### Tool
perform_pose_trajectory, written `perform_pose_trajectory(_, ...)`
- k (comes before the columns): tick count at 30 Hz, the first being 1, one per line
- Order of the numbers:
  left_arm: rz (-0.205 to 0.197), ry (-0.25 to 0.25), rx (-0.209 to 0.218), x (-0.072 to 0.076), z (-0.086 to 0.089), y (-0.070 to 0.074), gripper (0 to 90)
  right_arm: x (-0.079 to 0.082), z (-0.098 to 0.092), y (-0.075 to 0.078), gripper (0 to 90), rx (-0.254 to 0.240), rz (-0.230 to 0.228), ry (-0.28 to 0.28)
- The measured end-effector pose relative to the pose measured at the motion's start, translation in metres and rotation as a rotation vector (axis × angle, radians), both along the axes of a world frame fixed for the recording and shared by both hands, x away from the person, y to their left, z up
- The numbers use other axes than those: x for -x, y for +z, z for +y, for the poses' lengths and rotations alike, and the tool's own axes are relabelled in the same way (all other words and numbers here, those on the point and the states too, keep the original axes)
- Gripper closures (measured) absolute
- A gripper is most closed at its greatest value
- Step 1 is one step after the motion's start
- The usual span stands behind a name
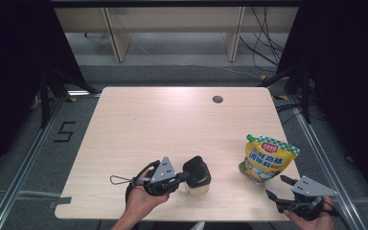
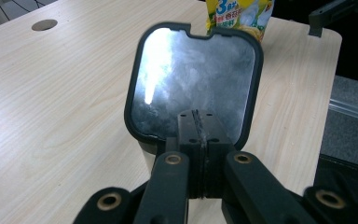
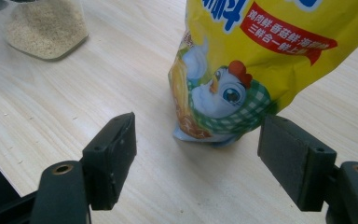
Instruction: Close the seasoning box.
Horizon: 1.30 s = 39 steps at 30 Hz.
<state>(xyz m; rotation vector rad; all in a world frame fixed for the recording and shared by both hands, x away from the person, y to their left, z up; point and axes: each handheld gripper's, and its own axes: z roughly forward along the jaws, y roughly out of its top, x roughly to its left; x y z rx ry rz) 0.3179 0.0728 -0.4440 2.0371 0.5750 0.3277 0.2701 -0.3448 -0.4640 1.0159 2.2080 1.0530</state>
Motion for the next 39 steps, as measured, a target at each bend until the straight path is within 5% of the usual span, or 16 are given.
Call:
perform_pose_trajectory(7,0.01,-0.003,-0.013,0.0,-0.003,-0.004,87.7,0.0,0.0,0.0,29.0,0.013,-0.015,0.002)
perform_pose_trajectory(13,0.02,-0.001,0.034,0.0,0.001,-0.001,79.0,0.0,0.0,0.0,28.9,0.014,-0.017,0.006)
perform_pose_trajectory(22,0.025,0.014,0.056,0.005,0.022,0.005,43.4,0.0,0.0,0.0,29.0,0.016,-0.016,0.01)
perform_pose_trajectory(29,0.041,0.032,0.023,0.008,0.044,-0.01,30.7,0.001,0.002,-0.001,28.9,0.008,-0.004,0.002)
perform_pose_trajectory(30,0.068,0.062,0.057,0.011,0.045,-0.014,30.4,0.001,0.002,-0.001,28.9,0.007,-0.003,0.002)
perform_pose_trajectory(36,0.09,0.084,0.051,0.017,0.06,-0.028,28.2,-0.001,0.002,-0.001,28.9,0.018,-0.007,0.016)
perform_pose_trajectory(39,0.098,0.068,0.009,0.019,0.063,-0.032,26.8,-0.001,0.003,-0.001,28.9,0.019,-0.005,0.018)
